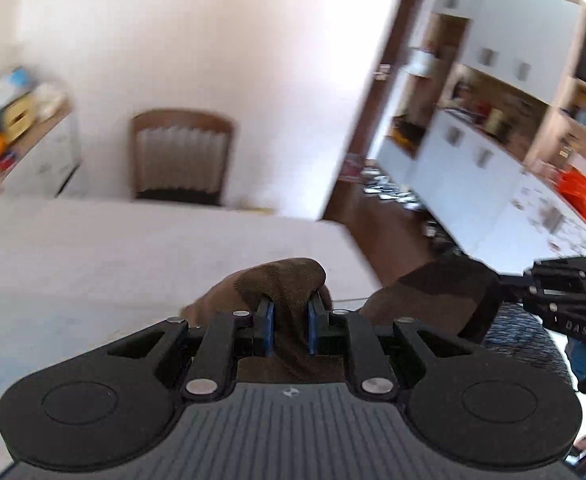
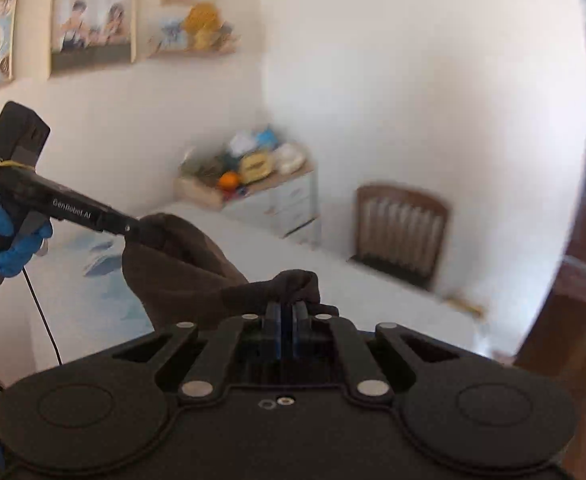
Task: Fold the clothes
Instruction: 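Carry the garment to the table and lower it onto the mat with both tools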
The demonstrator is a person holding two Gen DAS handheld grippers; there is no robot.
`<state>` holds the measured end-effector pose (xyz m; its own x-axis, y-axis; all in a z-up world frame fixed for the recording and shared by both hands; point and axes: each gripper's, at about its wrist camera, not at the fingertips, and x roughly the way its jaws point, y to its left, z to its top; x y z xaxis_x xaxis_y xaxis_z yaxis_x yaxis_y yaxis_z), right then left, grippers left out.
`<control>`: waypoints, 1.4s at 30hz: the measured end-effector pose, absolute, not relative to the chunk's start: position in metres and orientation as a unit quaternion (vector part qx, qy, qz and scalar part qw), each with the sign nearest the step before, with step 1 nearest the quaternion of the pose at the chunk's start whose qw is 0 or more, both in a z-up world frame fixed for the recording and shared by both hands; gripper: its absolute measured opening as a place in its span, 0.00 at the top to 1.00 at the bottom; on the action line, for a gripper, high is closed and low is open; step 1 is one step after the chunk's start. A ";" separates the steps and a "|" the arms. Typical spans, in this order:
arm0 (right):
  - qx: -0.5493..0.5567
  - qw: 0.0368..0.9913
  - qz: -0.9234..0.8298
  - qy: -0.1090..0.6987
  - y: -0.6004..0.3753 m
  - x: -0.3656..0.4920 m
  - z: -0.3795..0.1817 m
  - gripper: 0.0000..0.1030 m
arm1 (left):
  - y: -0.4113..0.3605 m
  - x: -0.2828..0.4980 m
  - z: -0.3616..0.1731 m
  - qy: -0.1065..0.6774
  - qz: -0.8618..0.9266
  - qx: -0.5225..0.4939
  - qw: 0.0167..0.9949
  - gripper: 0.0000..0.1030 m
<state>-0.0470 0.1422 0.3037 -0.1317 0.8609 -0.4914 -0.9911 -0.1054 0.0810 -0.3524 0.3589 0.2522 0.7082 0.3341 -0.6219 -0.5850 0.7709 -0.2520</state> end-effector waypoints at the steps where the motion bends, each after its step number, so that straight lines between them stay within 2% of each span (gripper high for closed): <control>1: -0.172 0.630 0.727 0.213 0.161 -0.065 0.294 0.00 | 0.374 -0.365 0.243 0.287 0.262 -0.230 0.892 0.86; 7: -0.228 0.607 0.711 0.271 0.246 -0.158 0.247 0.00 | 0.451 -0.438 0.190 0.318 0.273 -0.267 0.868 0.86; 11: -0.254 0.607 0.683 0.316 0.259 -0.189 0.208 0.00 | 0.485 -0.479 0.152 0.342 0.253 -0.286 0.859 0.86; 20: -0.305 0.575 0.644 0.402 0.250 -0.255 0.138 0.00 | 0.484 -0.520 0.074 0.399 0.170 -0.328 0.839 0.86; 26: -0.343 0.569 0.624 0.410 0.255 -0.278 0.115 0.00 | 0.476 -0.541 0.070 0.398 0.185 -0.342 0.831 0.84; 29: -0.339 0.566 0.631 0.408 0.254 -0.274 0.126 0.00 | 0.473 -0.551 0.070 0.398 0.193 -0.348 0.827 0.70; 31: -0.331 0.568 0.640 0.400 0.250 -0.266 0.133 0.00 | 0.470 -0.558 0.069 0.397 0.198 -0.352 0.824 0.34; 37: -0.307 0.571 0.669 0.364 0.229 -0.240 0.155 0.00 | 0.457 -0.576 0.091 0.401 0.252 -0.341 0.812 0.32; 42: -0.337 0.587 0.663 0.321 0.225 -0.203 0.150 0.00 | 0.452 -0.566 0.112 0.409 0.306 -0.301 0.806 0.31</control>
